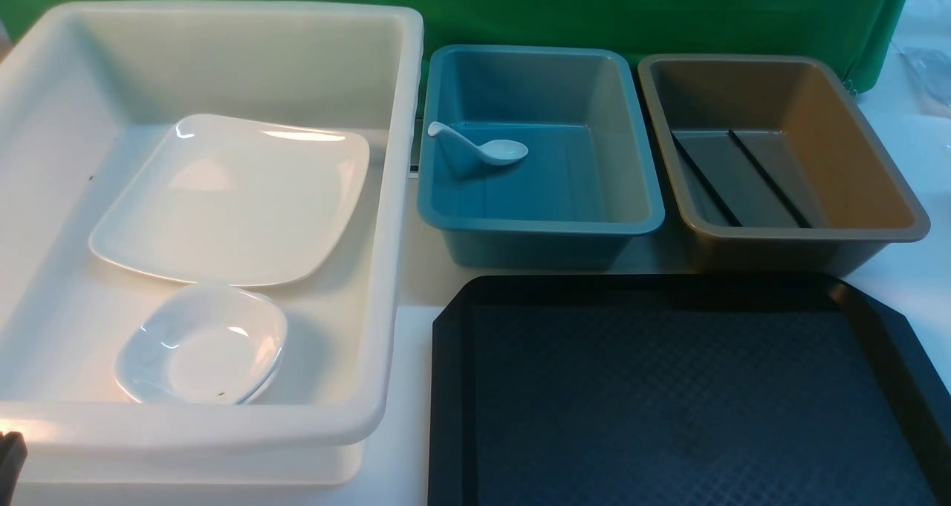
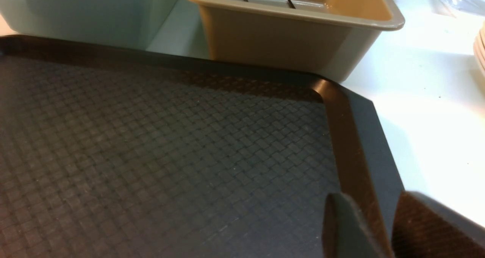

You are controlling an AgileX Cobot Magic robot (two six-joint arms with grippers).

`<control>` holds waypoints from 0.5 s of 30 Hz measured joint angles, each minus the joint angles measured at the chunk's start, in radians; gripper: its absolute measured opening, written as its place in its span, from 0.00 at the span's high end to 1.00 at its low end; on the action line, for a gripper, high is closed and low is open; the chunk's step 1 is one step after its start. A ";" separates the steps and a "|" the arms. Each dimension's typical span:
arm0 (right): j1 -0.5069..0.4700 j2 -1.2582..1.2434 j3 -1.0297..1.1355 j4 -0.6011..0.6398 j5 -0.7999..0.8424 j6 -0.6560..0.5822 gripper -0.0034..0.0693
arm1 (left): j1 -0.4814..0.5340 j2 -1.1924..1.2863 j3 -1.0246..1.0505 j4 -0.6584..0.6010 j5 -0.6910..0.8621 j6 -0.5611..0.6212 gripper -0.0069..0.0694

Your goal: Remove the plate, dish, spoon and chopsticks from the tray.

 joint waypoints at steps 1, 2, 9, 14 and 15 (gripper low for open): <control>0.000 0.000 0.000 0.000 0.000 0.000 0.63 | 0.000 0.000 0.000 0.000 0.000 0.000 0.89; 0.000 0.000 0.000 0.000 0.000 0.000 0.63 | 0.000 0.000 0.000 0.000 0.000 0.000 0.89; 0.000 0.000 0.000 0.000 0.000 0.000 0.63 | -0.011 0.000 0.000 0.000 -0.001 0.000 0.89; 0.000 0.000 0.000 0.000 0.000 0.000 0.63 | -0.036 0.000 0.000 0.002 -0.001 0.000 0.89; 0.000 0.000 0.000 0.000 0.000 0.000 0.63 | -0.030 0.000 0.000 0.003 -0.001 0.000 0.89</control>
